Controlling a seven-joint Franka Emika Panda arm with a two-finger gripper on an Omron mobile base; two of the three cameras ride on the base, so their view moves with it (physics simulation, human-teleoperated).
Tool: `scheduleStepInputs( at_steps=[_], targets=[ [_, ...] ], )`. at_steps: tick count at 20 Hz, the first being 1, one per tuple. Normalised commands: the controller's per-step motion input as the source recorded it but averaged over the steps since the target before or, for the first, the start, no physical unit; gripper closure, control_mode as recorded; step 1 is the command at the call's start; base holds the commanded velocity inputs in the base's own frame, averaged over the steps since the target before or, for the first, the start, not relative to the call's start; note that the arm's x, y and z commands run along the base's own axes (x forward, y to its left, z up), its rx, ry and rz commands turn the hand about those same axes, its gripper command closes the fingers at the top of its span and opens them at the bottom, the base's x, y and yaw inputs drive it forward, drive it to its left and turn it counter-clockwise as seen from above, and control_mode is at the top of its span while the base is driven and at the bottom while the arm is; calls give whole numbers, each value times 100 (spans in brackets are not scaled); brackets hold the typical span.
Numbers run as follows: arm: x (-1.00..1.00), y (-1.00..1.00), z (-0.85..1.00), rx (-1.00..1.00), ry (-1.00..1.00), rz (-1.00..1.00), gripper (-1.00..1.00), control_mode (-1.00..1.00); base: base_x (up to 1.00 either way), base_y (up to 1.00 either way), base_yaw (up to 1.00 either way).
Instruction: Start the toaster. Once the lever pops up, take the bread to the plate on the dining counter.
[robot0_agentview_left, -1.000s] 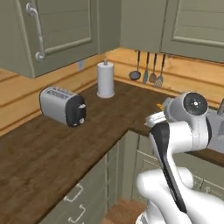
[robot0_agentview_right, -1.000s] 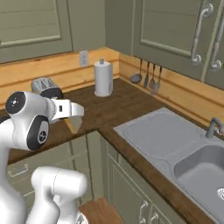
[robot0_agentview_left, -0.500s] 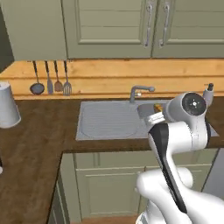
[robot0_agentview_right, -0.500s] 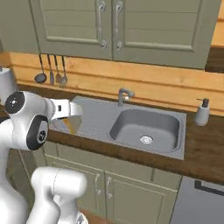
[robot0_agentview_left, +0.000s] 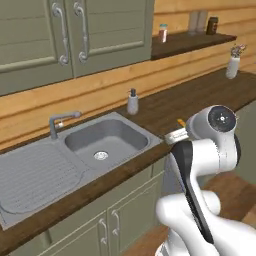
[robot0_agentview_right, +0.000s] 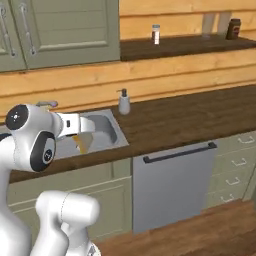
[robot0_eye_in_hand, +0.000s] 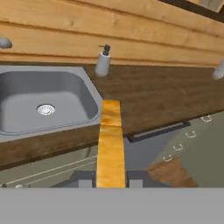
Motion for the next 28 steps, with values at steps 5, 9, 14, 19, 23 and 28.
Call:
scheduleStepInputs(
  at_steps=[5,9,14,19,23,28],
  targets=[
    [0,0,0,0,0,0,100,100,11,-14,-88],
    [0,0,0,0,0,0,100,100,29,-41,-75],
    [0,0,0,0,0,0,100,100,36,-58,-68],
    [0,0,0,0,0,0,100,100,58,-46,-60],
    [0,0,0,0,0,0,100,100,82,-21,-42],
    [0,0,0,0,0,0,100,100,83,-7,-28]
  ],
)
